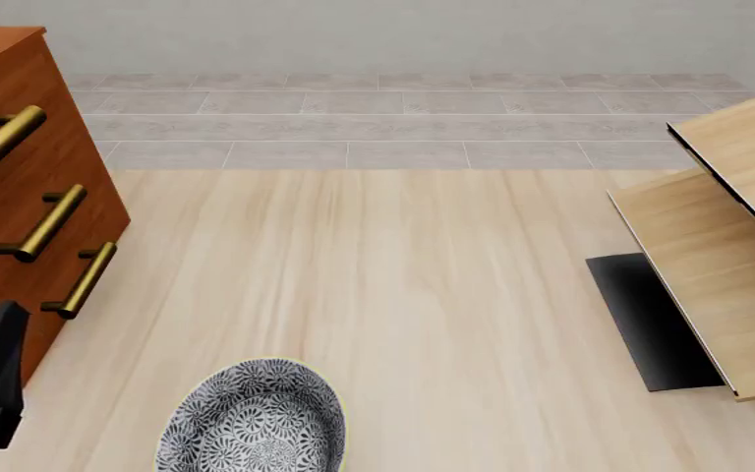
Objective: Put the wine bottle on the wine rack.
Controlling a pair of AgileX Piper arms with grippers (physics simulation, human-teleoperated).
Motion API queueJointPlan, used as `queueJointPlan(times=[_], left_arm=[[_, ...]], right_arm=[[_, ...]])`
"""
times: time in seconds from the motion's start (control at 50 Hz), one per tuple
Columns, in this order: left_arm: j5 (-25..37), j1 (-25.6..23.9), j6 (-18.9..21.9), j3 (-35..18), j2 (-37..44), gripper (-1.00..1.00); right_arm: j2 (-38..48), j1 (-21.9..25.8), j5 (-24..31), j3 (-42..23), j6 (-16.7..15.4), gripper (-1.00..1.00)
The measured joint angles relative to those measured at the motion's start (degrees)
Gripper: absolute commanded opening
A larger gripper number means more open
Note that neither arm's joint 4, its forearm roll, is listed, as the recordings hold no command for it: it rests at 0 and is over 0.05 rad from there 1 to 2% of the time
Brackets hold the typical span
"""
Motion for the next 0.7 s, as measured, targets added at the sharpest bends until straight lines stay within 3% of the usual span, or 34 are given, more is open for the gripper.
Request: queueJointPlan(times=[0.36, 0.7], left_arm=[[0.3, -0.1, 0.1, -0.4, 0.0, 1.00], [1.1, -0.6, 0.6, -1.4, 0.0, 1.00]], right_arm=[[-5.6, 6.3, 1.1, 0.9, -3.6, 1.00], [-12.2, 16.0, 1.9, 4.1, -8.4, 1.00]])
